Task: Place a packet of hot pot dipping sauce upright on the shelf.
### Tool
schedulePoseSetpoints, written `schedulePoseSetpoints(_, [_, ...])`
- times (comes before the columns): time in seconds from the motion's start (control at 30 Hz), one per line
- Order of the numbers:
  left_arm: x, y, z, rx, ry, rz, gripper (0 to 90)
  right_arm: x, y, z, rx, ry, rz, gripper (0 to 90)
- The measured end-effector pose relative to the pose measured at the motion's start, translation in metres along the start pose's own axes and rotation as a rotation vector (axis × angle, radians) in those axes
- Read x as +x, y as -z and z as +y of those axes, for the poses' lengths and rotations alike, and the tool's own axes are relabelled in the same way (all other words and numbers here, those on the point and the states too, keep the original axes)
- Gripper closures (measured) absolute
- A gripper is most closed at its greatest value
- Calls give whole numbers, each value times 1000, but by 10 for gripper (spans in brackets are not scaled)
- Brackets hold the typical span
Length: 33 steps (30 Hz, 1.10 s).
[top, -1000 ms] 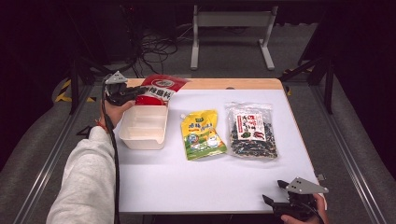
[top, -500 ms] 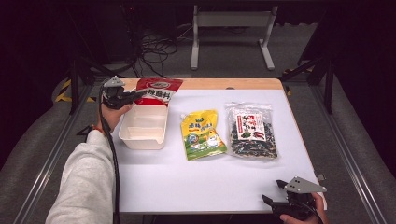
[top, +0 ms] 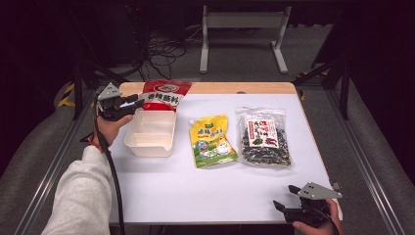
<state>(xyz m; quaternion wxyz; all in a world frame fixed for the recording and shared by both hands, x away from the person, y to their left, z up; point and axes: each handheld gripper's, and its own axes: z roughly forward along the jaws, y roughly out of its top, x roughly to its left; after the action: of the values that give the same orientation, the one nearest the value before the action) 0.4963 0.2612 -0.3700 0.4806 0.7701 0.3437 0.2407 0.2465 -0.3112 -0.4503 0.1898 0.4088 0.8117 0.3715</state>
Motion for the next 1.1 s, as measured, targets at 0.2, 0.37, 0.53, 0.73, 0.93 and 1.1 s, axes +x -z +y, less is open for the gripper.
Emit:
schedulePoseSetpoints(0.2, [-19, 25, -2, -30, -26, 19, 438, -1, -5, 8, -8, 21, 18, 245])
schedulePoseSetpoints(0.37, [-34, 41, -7, -60, -29, 4, 369, -2, -11, 16, -14, 30, 32, 247])
schedulePoseSetpoints(0.53, [-52, 51, -9, -68, -53, -17, 307, -4, -15, 20, -17, 34, 40, 252])
schedulePoseSetpoints(0.73, [-82, 65, -13, -72, -84, -50, 255, -8, -17, 27, -26, 32, 54, 290])
schedulePoseSetpoints(0.93, [-108, 77, -25, -76, -104, -85, 228, -12, -17, 33, -46, 32, 59, 354])
schedulePoseSetpoints(1.1, [-123, 84, -40, -63, -103, -117, 214, -12, -19, 40, -55, 38, 66, 423])
